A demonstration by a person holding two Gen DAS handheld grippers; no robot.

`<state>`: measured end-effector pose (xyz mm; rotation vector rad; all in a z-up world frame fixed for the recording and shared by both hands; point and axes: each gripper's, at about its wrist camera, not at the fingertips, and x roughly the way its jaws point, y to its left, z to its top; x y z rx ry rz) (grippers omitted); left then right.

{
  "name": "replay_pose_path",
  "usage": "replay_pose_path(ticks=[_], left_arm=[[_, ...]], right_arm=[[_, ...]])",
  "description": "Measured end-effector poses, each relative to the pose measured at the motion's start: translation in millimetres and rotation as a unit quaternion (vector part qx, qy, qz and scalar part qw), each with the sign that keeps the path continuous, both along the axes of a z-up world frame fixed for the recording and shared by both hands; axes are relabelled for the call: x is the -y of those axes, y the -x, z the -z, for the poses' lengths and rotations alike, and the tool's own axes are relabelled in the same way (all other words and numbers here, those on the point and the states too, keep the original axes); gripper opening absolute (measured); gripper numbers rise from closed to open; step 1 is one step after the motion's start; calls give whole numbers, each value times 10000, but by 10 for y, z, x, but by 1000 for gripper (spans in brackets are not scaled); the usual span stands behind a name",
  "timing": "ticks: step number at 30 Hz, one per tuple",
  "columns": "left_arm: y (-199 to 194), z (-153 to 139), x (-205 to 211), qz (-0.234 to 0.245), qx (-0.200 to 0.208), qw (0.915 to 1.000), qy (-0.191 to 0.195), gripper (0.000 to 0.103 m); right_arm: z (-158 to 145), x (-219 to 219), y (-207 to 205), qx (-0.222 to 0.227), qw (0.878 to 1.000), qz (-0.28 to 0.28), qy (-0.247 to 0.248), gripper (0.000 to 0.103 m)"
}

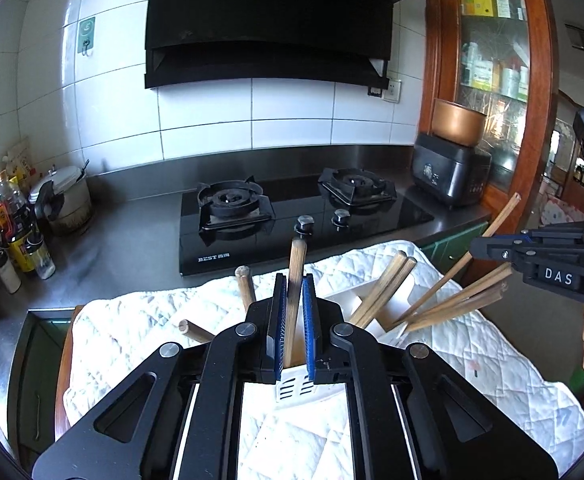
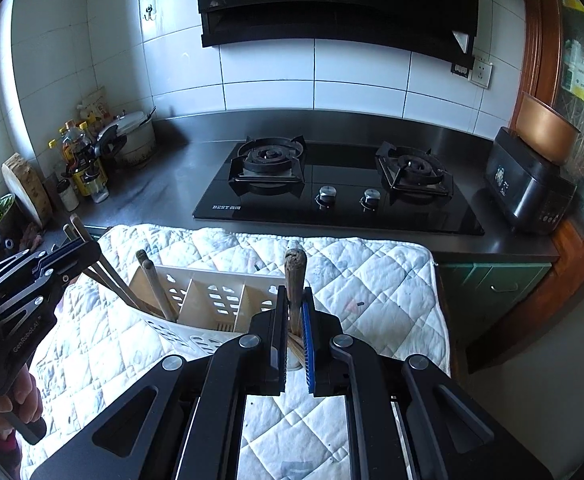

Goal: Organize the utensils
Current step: 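Open both tools to release the chopsticks into the holder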

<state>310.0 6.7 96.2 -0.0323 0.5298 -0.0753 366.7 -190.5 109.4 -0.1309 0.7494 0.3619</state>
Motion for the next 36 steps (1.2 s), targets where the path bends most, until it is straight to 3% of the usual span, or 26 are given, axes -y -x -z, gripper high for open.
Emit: replay_pose_path(ticks=[7,9,11,15,17,19,24,27,36], left_arm=[[61,-61,-38,43,76,9999,77,10],[97,-84,-42,57,94,9999,94,19],[161,-111,-36,24,185,9998,76,36],[319,-193,-11,41,310,9995,28,36],[414,-241,-21,56,365,9993,57,43],[528,-281,-29,16,446,9990,53,49],[871,-346,-10,54,588,9982,40,58],[1094,-344,-11,64,655,9978,56,71],[1842,-210,6,-27,864,9962,97,85]], right_arm=[[-34,11,28,48,9999,-4,-92,9],[-60,18,59,93,9999,5,-115,13],[-93,34,107,155,9998,20,-127,23],[-170,81,225,255,9995,59,-187,28],[-218,117,317,342,9992,75,-179,37],[-263,147,410,426,9990,94,-134,38],[-321,232,738,589,9982,72,-67,44],[-306,268,997,722,9974,74,-3,61],[-95,321,1831,907,9958,88,-13,81]])
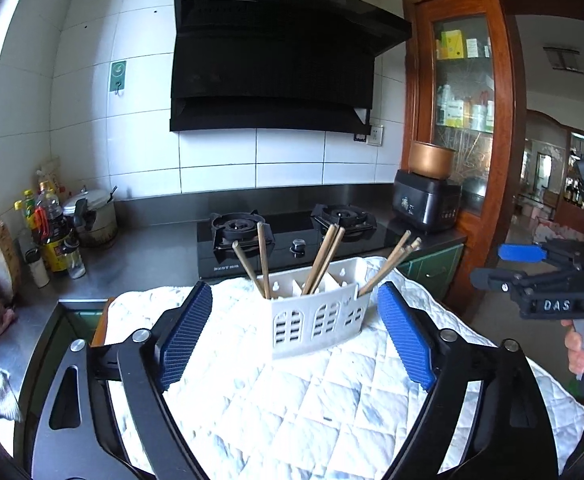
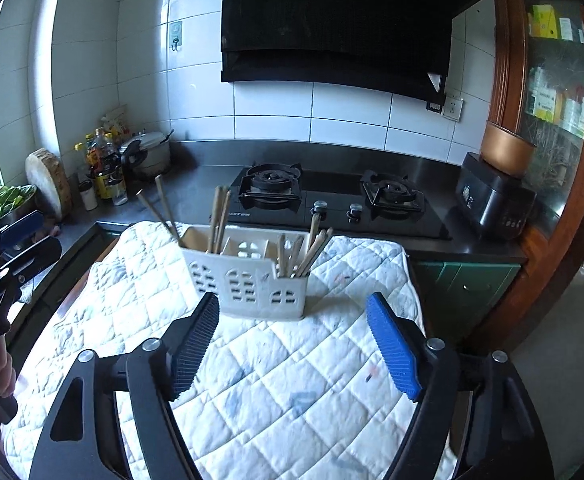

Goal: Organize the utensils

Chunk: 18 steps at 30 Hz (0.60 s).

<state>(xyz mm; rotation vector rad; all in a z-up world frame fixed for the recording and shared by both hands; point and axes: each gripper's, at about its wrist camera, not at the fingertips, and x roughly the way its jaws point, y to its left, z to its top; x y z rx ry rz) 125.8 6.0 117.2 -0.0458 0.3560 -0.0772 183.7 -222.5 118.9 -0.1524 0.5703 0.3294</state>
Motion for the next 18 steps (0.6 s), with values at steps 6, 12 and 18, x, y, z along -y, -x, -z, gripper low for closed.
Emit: replay_pose_path(ticks=[6,12,18], left_arm=[[428,172,-14,-120,-87,9999,-17,92],[733,434,-82,-226,-359,9990,160,94],[977,691,-137,-202,-545,9977,348,94]], right_arm=[[254,-18,562,211,9996,48,168,89],[505,-69,1012,300,9991,44,308,93],[674,-51,1305,359,9990,183,213,94]])
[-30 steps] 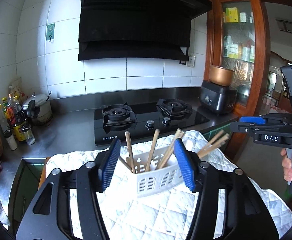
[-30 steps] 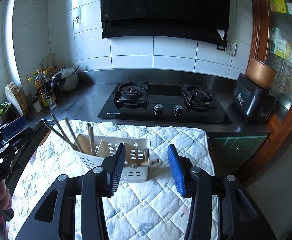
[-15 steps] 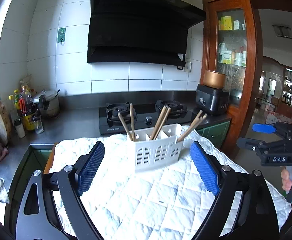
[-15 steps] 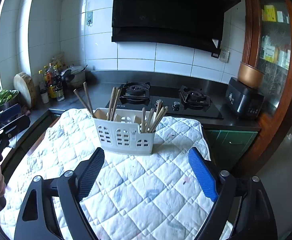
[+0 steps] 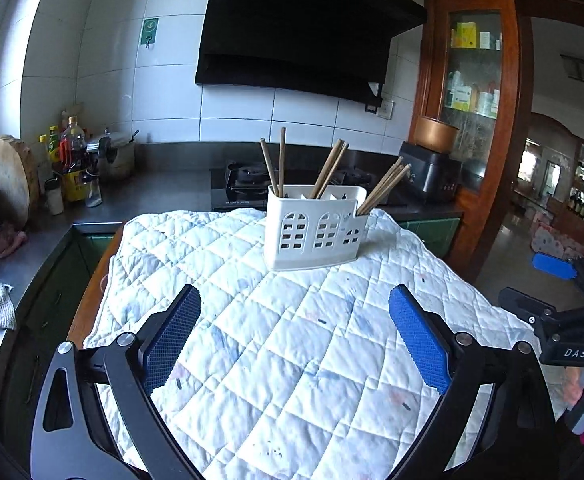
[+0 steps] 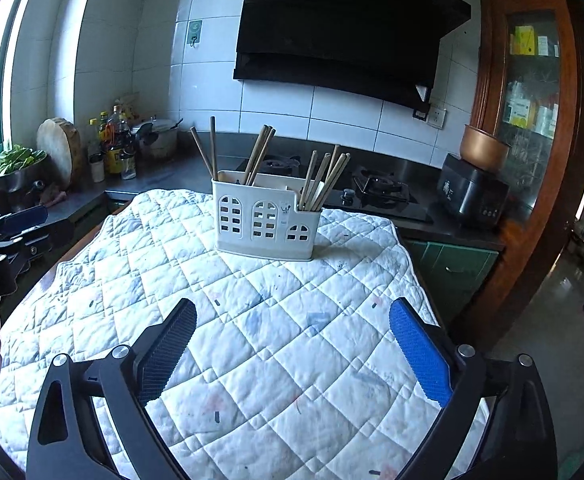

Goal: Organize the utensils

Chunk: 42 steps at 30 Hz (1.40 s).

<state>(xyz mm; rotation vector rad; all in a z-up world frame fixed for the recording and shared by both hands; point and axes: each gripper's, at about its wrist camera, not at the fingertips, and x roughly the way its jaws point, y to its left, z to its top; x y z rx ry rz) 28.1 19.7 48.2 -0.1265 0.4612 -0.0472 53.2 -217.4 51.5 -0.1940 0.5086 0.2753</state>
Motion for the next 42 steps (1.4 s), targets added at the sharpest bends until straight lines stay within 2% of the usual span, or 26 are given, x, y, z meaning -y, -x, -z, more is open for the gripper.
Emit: replay_pose_path(ticks=[4,7,14,20,28,42], left_arm=[[144,95,4,-12,-67,9999,-111,94],[236,131,22,-5,-65,9997,-221,94],[288,250,21,102,-178,9996,-216,94],[298,351,35,104,-326,9992,-190,94],[342,333,74,146,-278,9990,-332,94],[343,361,79,151,-326,9988,-332,94]], right_arm=[[76,19,101,60,9998,210,38,95],[147,65,137,-40,9996,246,-142,95],[305,90,195,-277,9987,253,-354,95],[324,75,212,-300,9986,277,-350,95],[329,52,207,-347,9984,215,-398,95],[340,33,215,-388,9983,187,-385,95]])
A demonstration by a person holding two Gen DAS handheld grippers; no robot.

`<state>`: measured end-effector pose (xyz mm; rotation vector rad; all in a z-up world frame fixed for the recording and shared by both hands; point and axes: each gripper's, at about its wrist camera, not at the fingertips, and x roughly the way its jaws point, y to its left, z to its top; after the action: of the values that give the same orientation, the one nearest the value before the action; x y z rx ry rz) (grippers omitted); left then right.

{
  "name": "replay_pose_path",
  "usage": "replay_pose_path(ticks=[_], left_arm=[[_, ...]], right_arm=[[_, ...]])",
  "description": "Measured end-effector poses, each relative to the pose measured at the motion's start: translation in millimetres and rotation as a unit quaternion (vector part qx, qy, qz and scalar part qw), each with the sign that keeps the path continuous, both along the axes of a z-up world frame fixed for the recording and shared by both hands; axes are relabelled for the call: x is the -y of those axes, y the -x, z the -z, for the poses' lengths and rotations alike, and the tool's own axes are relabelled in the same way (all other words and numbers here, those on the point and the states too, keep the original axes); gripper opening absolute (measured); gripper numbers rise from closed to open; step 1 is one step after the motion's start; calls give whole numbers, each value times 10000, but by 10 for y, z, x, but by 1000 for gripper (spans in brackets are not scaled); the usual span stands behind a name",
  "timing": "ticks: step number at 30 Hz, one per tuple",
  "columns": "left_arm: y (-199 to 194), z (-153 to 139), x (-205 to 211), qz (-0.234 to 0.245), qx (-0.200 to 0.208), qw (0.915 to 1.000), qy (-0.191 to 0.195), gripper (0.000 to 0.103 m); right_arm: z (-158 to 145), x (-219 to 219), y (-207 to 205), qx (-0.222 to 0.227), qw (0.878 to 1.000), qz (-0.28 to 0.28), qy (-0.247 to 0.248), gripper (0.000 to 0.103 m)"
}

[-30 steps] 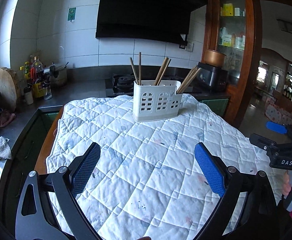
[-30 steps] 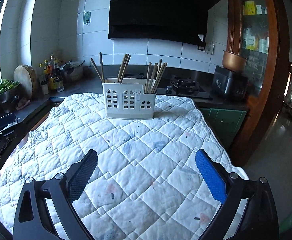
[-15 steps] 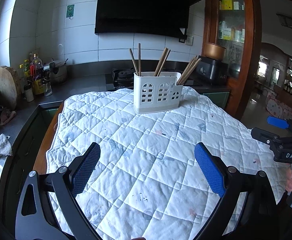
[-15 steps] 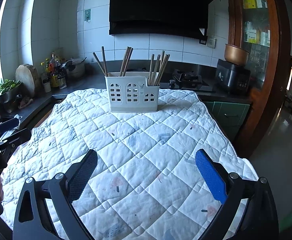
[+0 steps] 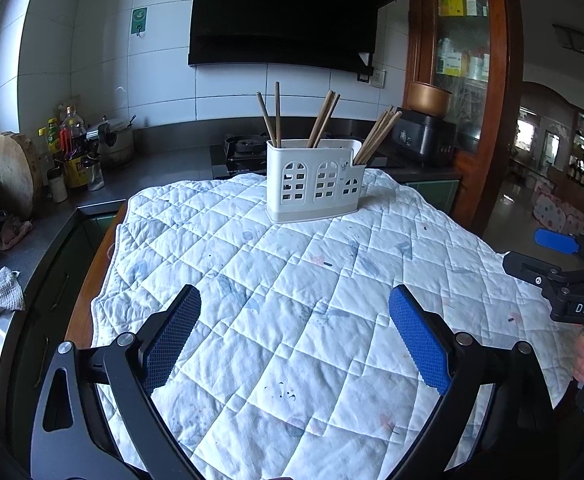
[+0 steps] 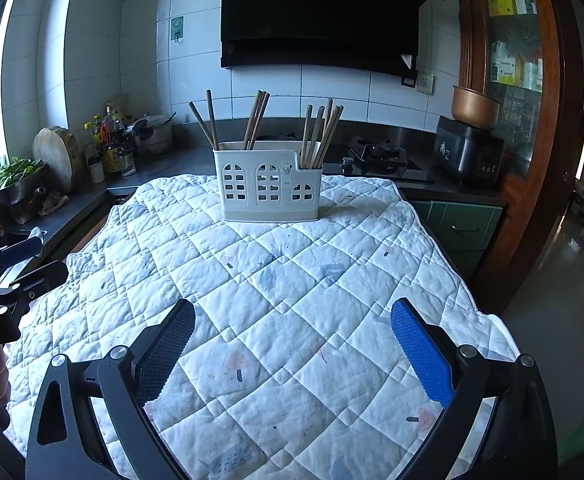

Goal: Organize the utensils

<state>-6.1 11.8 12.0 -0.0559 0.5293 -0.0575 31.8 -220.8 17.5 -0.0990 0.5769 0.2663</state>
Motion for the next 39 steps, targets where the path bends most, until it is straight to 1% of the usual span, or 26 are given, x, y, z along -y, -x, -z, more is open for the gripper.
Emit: replay_pose_path(ticks=[34,39], left_arm=[[-29,65,54,72,-76,9999,-117,94],[-26,62,57,88,-72,9999,-86,94]], right_arm=[[43,-14,0,-52,10000,-37,42,95],[45,-10,1,-43,10000,-52,27,95]])
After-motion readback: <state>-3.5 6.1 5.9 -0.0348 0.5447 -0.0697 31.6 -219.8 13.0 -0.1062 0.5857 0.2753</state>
